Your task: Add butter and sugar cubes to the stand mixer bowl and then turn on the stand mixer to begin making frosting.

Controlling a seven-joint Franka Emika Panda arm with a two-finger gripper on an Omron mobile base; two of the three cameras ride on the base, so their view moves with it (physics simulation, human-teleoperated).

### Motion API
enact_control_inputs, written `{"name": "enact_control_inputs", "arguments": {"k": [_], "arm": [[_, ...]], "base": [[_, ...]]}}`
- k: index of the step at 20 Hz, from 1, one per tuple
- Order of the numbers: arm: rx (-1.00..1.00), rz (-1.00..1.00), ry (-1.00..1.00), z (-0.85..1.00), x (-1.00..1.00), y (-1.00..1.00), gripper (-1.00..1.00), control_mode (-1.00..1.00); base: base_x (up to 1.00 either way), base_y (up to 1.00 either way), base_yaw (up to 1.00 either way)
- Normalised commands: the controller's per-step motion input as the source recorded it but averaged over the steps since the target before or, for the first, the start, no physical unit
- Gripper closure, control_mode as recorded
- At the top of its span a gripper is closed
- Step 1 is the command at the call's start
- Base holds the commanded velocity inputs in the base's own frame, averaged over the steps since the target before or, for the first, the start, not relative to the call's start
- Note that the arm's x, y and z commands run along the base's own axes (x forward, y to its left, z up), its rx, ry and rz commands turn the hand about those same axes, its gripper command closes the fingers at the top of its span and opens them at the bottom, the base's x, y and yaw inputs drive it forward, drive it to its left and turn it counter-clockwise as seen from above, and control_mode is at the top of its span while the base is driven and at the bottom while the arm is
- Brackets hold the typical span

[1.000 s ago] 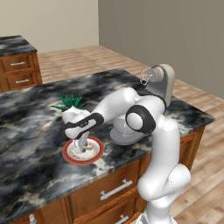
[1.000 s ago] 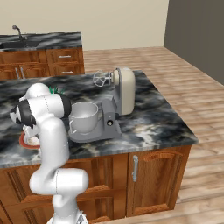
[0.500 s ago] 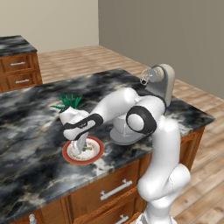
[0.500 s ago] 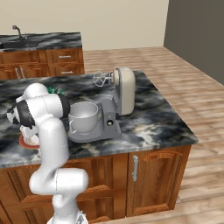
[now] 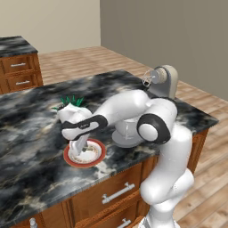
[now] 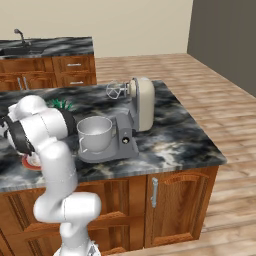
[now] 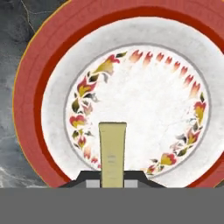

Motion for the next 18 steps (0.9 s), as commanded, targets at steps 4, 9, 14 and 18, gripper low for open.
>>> {"name": "enact_control_inputs", "arguments": {"k": [4,9,14,18], "arm": [[0.03,-0.21,0.00,0.75,-0.34,-0.06,1.00,-1.00],[0.06,-0.24,0.00,0.51,-0.16,-0.39,1.00,-1.00],[0.06,-0.23,0.00,0.34,-0.02,-0.55,1.00,-1.00],[0.02,-0.20,-0.01,0.25,0.00,-0.55,1.00,-1.00]], "base": [[0.00,0.00,0.00],[0.00,0.00,0.00],[0.00,0.00,0.00],[0.00,0.00,0.00]]}}
